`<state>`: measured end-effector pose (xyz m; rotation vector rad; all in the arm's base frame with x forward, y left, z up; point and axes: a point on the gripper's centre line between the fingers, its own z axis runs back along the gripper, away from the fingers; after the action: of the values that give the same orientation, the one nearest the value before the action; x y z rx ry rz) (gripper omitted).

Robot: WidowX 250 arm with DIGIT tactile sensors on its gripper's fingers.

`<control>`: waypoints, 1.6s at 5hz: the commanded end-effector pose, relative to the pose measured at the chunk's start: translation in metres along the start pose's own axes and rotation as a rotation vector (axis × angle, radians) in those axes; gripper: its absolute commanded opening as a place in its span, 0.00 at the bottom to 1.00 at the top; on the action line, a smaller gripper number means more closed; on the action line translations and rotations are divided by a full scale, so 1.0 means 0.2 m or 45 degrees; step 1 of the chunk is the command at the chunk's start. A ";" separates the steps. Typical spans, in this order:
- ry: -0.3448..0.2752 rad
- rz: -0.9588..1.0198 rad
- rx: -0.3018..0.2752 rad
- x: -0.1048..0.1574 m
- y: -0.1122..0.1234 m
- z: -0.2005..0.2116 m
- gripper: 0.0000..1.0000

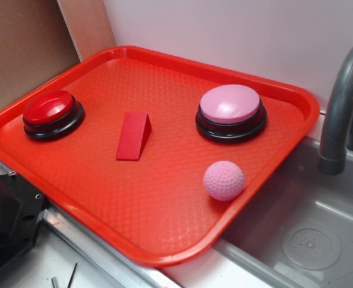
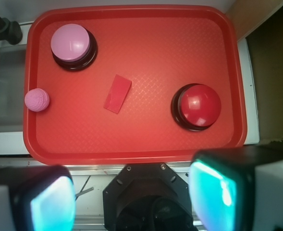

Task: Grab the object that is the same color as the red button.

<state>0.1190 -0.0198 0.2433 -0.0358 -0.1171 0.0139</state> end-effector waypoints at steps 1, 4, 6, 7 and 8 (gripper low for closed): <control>0.000 0.000 0.000 0.00 0.00 0.00 1.00; -0.037 0.661 0.069 0.44 -0.08 -0.49 1.00; 0.005 0.790 -0.082 0.40 0.01 -0.82 1.00; 0.067 0.669 -0.038 0.43 0.01 -0.93 1.00; 0.109 0.586 0.013 0.43 0.00 -0.96 1.00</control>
<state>0.2162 -0.0302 0.0528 -0.0416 0.0143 0.4787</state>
